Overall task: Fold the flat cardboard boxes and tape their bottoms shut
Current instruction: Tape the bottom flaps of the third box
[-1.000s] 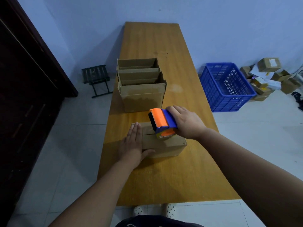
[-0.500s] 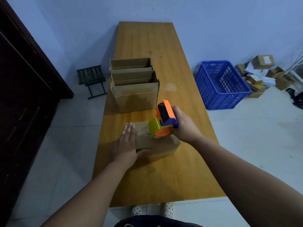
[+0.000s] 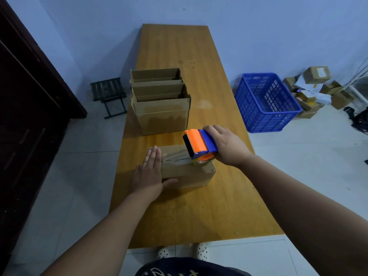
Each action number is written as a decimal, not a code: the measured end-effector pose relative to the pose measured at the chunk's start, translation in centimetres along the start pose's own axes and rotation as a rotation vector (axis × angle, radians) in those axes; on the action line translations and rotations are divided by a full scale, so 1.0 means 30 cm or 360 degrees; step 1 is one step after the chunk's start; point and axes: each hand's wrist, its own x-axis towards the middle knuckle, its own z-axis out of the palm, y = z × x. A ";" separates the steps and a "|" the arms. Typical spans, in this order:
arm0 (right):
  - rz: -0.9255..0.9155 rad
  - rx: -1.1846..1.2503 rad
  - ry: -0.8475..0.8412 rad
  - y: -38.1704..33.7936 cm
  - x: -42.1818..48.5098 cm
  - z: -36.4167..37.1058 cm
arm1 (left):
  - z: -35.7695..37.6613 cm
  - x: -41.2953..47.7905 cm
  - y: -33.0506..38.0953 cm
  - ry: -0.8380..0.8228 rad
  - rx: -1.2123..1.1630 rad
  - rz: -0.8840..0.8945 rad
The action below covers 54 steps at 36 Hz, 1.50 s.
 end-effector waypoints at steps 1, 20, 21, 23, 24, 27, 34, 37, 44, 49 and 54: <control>-0.0007 -0.0031 0.0002 0.003 -0.002 -0.004 | -0.001 -0.002 0.002 -0.0003 0.0013 -0.0002; 0.0378 0.0494 -0.0014 0.068 -0.034 -0.020 | -0.004 0.000 0.009 -0.0015 0.0035 -0.0009; 0.0431 0.0555 0.0019 0.065 -0.037 -0.013 | -0.003 0.000 0.010 -0.0013 0.0037 -0.0004; 0.0535 0.0640 0.0062 0.061 -0.043 0.002 | -0.004 -0.004 0.012 0.0005 0.0059 0.0009; 0.0572 0.0655 0.0066 0.062 -0.047 0.009 | -0.003 -0.006 0.011 0.0016 0.0064 0.0012; 0.0624 0.0641 0.0031 0.078 -0.050 0.020 | 0.004 -0.004 0.008 0.0038 0.0047 0.0012; 0.0359 0.0399 0.0015 0.103 -0.039 -0.007 | 0.019 0.000 0.004 0.0137 0.0000 0.0031; 0.0284 0.0294 0.0021 0.108 -0.032 -0.008 | 0.024 0.003 0.000 0.0143 0.0006 0.0030; 0.0141 0.0087 0.0105 0.130 -0.034 -0.012 | 0.029 0.004 -0.006 0.0118 -0.0017 0.0039; 0.0092 0.0019 0.0100 0.128 -0.029 -0.011 | 0.024 0.005 -0.008 0.0106 0.0009 0.0043; 0.0181 -0.0038 -0.0010 0.183 -0.067 -0.015 | 0.017 -0.001 -0.002 0.0090 0.0095 0.0041</control>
